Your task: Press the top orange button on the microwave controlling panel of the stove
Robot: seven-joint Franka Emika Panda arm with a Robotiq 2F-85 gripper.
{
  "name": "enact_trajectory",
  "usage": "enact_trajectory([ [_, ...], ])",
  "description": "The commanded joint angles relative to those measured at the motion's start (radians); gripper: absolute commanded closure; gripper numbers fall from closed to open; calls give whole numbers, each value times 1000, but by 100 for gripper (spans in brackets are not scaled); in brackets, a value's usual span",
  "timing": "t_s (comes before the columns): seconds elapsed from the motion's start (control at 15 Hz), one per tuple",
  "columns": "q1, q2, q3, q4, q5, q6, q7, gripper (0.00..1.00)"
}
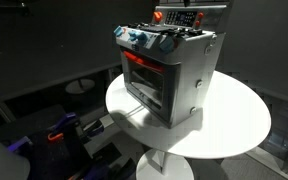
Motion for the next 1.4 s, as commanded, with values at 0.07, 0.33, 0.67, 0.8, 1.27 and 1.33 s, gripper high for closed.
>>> enact_trajectory([
  [0.07,-8,46,-17,20,-65,65,57,0],
  [0.33,-3,81,-30,27,-51,120,59,0],
  [0.67,3,117,-35,43,-45,168,64,0],
  [0.8,6,131,-36,50,-40,178,66,0],
  [1.27,19,176,-38,82,-23,201,68,0],
  [1.33,22,181,-39,87,-22,203,70,0],
])
